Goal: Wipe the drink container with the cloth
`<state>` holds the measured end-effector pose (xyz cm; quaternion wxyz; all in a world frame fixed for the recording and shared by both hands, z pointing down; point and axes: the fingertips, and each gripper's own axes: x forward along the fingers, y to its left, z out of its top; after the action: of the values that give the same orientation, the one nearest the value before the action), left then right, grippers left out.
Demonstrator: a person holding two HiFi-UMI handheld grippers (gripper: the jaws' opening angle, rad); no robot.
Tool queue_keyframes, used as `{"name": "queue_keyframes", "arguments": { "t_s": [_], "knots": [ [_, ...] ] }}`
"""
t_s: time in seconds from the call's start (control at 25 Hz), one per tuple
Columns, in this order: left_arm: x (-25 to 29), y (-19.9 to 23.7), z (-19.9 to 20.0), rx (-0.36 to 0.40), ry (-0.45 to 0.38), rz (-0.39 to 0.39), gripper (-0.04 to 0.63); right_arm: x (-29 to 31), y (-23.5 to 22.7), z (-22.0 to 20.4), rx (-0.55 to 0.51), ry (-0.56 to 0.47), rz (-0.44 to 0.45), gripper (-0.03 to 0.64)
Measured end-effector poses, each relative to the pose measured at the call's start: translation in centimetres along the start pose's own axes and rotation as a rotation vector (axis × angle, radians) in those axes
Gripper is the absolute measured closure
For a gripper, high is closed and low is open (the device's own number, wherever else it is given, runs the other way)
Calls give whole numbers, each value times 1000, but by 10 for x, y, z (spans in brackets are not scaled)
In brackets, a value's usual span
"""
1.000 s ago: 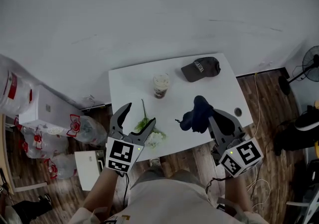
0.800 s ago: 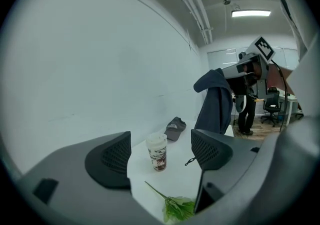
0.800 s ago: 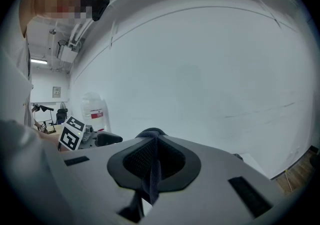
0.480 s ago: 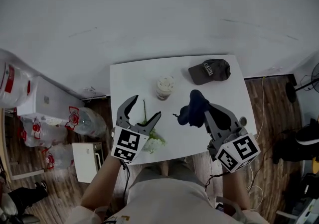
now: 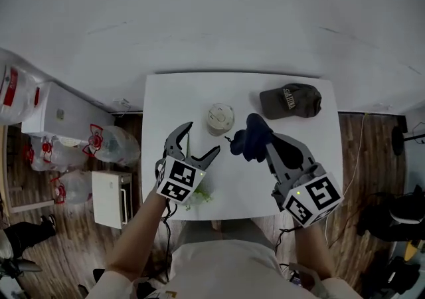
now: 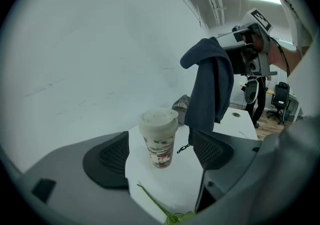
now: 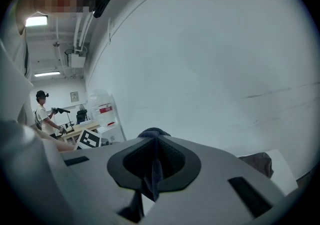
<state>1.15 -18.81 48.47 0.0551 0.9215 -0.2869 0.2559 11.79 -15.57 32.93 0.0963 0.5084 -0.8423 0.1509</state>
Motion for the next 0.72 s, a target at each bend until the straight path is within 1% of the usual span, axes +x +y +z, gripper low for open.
{"name": "queue_keyframes", "arguments": {
  "t_s": [0.12,0.28,0.4,0.56,0.72],
  "knots": [
    [22,3,-10,-12,25,9,201,15,-10,-7,-6,9,37,580],
    [47,3,-17,-13,35,6,199,33,-23,-17,-17,18,65,580],
    [62,3,-22,-11,35,-4,199,45,-32,-25,-13,20,74,580],
    [77,0,-28,8,37,-46,199,56,-39,-36,-14,30,87,580],
    [87,3,-27,8,18,-48,201,67,-42,-44,-27,40,111,580]
  ]
}}
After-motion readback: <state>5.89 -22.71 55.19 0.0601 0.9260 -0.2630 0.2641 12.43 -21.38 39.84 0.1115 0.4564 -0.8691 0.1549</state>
